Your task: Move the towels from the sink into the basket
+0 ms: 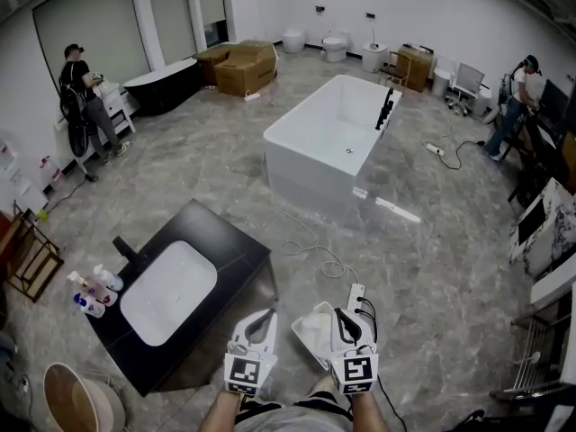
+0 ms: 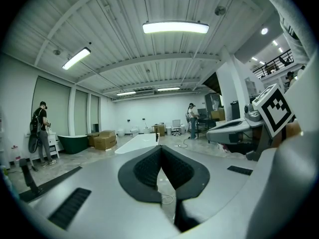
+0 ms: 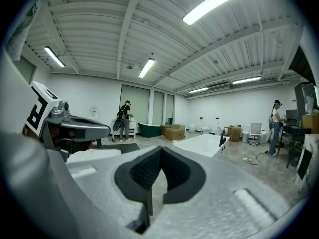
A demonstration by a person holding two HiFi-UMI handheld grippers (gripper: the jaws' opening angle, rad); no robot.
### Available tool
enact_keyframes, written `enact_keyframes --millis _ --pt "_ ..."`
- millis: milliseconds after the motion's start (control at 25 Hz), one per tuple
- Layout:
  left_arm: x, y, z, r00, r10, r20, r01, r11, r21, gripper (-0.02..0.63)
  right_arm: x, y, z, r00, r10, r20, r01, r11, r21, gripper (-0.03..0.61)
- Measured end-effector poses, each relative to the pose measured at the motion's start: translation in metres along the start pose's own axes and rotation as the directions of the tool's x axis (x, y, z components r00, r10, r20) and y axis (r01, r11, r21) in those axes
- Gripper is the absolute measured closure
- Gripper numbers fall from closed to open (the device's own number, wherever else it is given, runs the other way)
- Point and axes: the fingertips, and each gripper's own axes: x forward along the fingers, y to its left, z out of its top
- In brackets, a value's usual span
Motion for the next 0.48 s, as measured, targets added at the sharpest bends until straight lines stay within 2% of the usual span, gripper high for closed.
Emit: enact_keyframes --millis 480 --pt "0.0028 0.0033 -0.0017 1.000 0.007 -0.008 -0.007 1.000 0.008 0.604 0.0097 0.0031 -0.0015 1.000 0.021 0.003 -0.021 1.000 0.004 0.580"
